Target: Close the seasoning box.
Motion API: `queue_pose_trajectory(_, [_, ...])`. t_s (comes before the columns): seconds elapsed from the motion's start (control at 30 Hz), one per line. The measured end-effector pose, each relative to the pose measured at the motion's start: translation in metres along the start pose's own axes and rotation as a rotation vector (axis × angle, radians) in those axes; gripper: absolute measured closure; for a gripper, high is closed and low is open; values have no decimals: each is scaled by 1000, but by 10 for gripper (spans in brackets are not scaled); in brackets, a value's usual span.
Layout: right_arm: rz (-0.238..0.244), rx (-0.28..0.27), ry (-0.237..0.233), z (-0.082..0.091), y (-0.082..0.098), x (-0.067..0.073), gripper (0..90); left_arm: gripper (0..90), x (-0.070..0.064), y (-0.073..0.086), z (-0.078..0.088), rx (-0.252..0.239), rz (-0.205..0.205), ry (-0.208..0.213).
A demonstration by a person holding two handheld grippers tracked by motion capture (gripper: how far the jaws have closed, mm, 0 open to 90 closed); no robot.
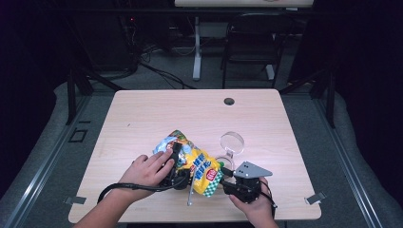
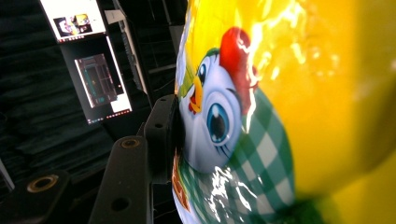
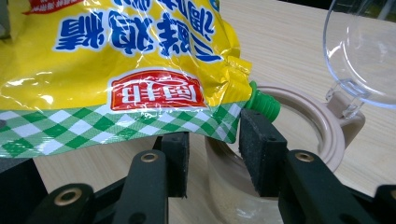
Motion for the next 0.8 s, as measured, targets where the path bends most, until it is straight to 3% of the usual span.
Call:
queue_pose_trajectory(0.13, [4,3,3,0,0,0,639,584,-1,-2,-1,-5,-2,15])
queue_pose_trajectory(0.8, [-2,1,11,0,0,-2,642,608,5,-4,8,-24,-41,-29])
Point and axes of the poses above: each handheld gripper's, and its own axes: z roughly backward along the jaws, y roughly out of its underside, x roughly to its left, the point moved 2 cm from there along -z, roughly forward along the jaws, and after that the axes turned 4 degrees about -y, right-handed, at the moved point
